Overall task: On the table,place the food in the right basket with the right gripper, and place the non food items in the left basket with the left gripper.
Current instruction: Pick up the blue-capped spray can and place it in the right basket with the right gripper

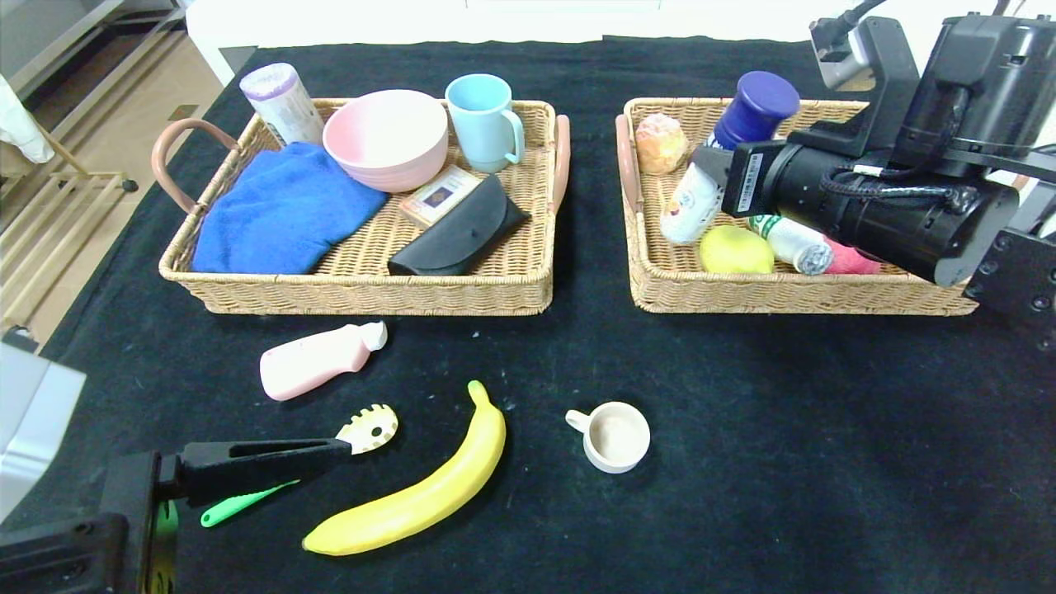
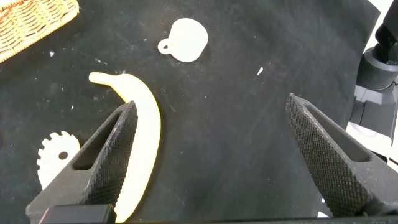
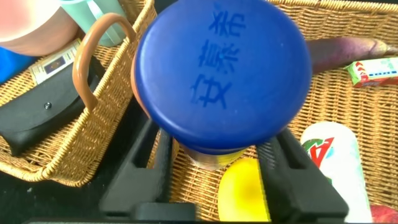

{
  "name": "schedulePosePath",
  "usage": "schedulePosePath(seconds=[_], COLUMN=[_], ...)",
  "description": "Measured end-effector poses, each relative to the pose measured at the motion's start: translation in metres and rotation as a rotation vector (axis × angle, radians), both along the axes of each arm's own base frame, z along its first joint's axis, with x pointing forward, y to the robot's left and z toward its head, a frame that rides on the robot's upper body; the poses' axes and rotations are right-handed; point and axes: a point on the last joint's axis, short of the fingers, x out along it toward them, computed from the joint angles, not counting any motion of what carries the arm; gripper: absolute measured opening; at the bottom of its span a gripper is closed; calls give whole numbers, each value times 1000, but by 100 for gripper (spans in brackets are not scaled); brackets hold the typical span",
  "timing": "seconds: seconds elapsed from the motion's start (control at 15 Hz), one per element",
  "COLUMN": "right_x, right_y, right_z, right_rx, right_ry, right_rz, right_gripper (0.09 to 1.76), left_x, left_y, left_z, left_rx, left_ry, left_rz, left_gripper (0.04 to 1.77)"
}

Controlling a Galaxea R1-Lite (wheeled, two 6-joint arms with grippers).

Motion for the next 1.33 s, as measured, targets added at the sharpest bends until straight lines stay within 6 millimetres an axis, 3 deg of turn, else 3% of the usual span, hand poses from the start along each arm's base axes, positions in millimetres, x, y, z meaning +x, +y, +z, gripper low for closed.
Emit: schedulePosePath(seconds=[0.33, 0.6, 0.93, 1.33], right_x=[-1, -10, -49, -98], right_y=[1, 1, -3, -25], right_z=[-2, 0, -4, -11], right_rx=[-2, 1, -30, -134], right_ry=[7, 1, 48, 211], right_rz=[-4, -27, 20, 33], right_gripper=[129, 145, 158, 165], left_x=[0, 0, 0, 1], left_y=[0, 0, 0, 0], left_z=[0, 0, 0, 1], left_rx=[0, 1, 1, -2], left_ry=[0, 1, 1, -2], left_rz=[0, 0, 0, 3], left_gripper=[172, 172, 172, 172])
